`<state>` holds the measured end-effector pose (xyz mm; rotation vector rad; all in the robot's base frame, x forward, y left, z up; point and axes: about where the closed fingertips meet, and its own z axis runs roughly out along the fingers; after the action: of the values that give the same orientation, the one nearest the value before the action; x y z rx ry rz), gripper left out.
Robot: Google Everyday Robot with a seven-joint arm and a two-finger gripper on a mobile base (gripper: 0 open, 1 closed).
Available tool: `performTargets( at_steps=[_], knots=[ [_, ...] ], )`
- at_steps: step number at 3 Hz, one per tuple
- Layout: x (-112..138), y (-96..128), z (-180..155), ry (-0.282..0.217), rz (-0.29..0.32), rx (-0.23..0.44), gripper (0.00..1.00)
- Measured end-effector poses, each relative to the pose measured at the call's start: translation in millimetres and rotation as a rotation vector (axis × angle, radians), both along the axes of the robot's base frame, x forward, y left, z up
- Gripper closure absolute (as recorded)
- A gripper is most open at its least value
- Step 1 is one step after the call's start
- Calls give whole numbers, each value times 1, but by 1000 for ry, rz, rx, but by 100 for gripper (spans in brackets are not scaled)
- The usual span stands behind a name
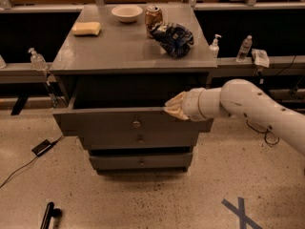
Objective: Open top drawer
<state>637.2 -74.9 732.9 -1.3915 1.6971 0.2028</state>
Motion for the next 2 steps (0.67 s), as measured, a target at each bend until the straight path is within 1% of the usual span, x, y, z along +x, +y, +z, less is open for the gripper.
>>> performTargets(
  at_steps=[1,2],
  knots=[
    [-80,-3,4,66,8,-1,74],
    [-101,-1,6,85,29,1,68]
  ],
)
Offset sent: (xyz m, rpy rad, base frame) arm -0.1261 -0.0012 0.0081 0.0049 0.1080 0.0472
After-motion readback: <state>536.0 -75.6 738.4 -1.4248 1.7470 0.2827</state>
